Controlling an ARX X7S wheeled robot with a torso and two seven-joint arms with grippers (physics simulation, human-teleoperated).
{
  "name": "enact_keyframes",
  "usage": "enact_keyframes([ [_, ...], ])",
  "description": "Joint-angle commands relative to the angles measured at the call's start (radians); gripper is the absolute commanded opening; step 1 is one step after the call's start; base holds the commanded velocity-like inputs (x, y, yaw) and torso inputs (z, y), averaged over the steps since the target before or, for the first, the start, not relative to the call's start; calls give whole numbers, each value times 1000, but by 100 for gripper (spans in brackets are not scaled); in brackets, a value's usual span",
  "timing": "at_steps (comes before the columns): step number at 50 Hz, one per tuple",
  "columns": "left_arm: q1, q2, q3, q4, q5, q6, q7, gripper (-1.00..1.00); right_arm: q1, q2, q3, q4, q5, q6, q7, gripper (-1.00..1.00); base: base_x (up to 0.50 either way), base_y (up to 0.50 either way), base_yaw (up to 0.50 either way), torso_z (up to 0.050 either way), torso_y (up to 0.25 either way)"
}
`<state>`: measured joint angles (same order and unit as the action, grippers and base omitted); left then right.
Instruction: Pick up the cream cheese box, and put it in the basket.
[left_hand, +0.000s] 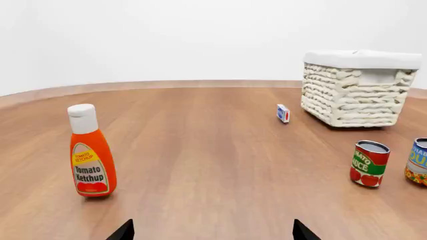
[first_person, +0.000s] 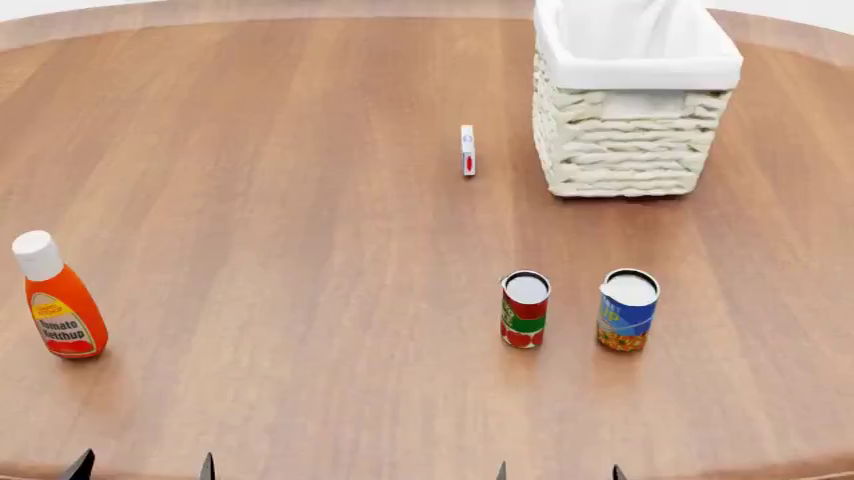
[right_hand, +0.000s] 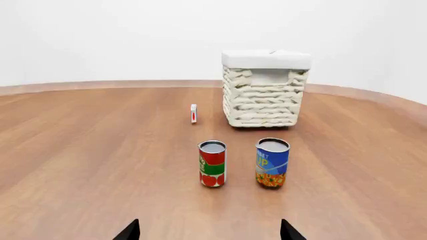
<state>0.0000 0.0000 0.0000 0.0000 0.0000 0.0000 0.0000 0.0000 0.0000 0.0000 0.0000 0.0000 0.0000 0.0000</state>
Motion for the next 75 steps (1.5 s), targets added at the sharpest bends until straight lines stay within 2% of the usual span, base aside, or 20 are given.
enact_keyframes([
  [1, 3, -10, 12, 9, -10, -7, -12, 100, -2, 28, -33, -8, 28, 5, 33, 100, 0, 0, 0, 0, 0],
  [15, 7, -50, 65, 12, -50, 2, -56, 100, 0, 57, -72, -4, 55, 0, 68, 100, 0, 0, 0, 0, 0],
  [20, 22, -62, 76, 68, -48, -10, -72, 100, -22, 67, -82, -100, 57, 30, 85, 100, 0, 0, 0, 0, 0],
  [31, 98, -90, 93, 312, -58, -46, -97, 100, -97, 99, -118, -427, 30, 138, 116, 100, 0, 0, 0, 0, 0],
  [49, 221, -140, 65, 743, -173, -151, -122, 100, -195, 143, -172, -857, 13, 245, 141, 100, 0, 0, 0, 0, 0],
  [56, 237, -149, 57, 795, -187, -144, -136, 100, -199, 151, -178, -878, 15, 241, 149, 100, 0, 0, 0, 0, 0],
  [75, 236, -167, 77, 778, -176, -117, -155, 100, -192, 168, -184, -875, 30, 253, 170, 100, 0, 0, 0, 0, 0],
])
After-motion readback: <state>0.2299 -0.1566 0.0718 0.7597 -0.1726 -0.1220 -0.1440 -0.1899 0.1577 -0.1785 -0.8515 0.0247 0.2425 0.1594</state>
